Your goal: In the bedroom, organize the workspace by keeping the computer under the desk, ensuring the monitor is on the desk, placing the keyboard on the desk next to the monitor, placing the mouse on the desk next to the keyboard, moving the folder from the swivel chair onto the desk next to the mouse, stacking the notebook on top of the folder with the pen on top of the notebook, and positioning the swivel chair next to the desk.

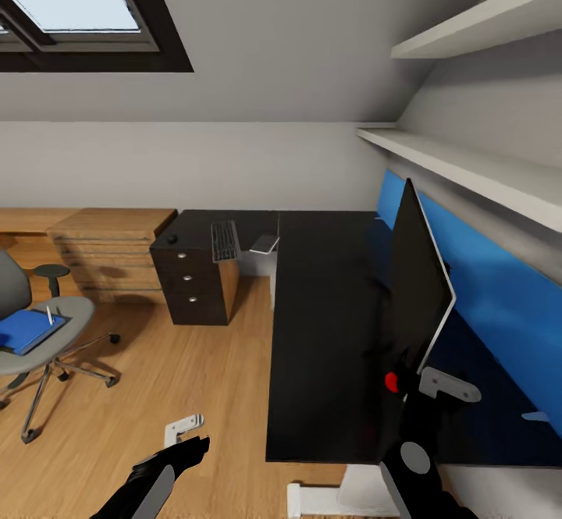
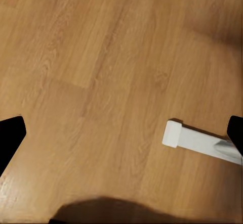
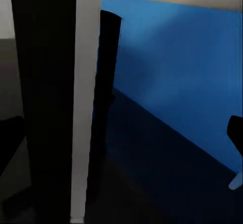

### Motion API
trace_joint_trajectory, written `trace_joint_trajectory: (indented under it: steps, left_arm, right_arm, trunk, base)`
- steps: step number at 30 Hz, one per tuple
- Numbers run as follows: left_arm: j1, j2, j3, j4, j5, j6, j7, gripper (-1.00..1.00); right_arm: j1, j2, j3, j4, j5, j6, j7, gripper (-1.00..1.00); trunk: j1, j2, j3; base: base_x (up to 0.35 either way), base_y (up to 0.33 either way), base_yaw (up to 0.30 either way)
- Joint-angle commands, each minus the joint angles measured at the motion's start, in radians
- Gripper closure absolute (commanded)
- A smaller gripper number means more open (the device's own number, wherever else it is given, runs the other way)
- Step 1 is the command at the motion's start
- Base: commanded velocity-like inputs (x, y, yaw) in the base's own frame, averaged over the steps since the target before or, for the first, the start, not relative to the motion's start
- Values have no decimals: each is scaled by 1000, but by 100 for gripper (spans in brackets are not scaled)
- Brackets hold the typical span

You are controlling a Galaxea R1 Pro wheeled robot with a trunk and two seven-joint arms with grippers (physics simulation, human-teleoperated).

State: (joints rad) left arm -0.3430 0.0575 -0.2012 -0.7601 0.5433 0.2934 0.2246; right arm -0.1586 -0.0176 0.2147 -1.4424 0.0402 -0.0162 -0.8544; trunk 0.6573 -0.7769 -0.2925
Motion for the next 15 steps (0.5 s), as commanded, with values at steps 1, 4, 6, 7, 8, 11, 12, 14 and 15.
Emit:
trace_joint_trajectory:
  steps: [1, 4, 6, 7, 8, 11, 12, 14, 15]
  left_arm:
    - [-1, 2, -6, -2, 11, 3, 10, -100]
    - [-1, 2, -6, -2, 11, 3, 10, -100]
    - [-1, 2, -6, -2, 10, 2, 10, -100]
    - [0, 2, -6, -2, 9, 3, 10, -100]
    - [0, 2, -6, -2, 9, 3, 10, -100]
    - [-1, 2, -6, -2, 10, 2, 11, -100]
    - [-1, 2, -5, -2, 10, 2, 11, -100]
    - [-1, 4, -4, -2, 10, 1, 12, -100]
    - [0, 4, -4, -2, 10, 1, 12, -100]
  right_arm:
    - [-1, -1, 2, 0, 0, -2, -6, -100]
    - [-1, -1, 3, 0, 0, -2, -5, -100]
    - [-1, -1, 3, 0, 0, -2, -5, -100]
    - [-1, -1, 3, 0, 0, -1, -5, -100]
    - [-1, -1, 3, 0, 0, -1, -5, -100]
    - [-1, -1, 2, 0, 1, -2, -5, -100]
    - [-1, -1, 2, 0, 1, -3, -5, -100]
    - [-1, -1, 2, 0, 1, -4, -5, -100]
    - [-1, -1, 2, 0, 1, -4, -5, -100]
  trunk:
    - [0, -1, -1]
    - [0, -1, -1]
    - [0, -1, -1]
    - [0, -1, -1]
    - [0, -1, -1]
    - [0, -1, -1]
    - [0, -1, -1]
    - [0, -1, -1]
    - [0, -1, -1]
  base:
    - [-237, -202, 0]
    - [-237, -201, 0]
    - [-226, -190, 0]
    - [-148, -114, 0]
    - [-137, -96, 0]
    - [-110, -47, 0]
    - [-94, -25, 0]
    - [-129, -193, 0]
    - [-72, -115, 0]
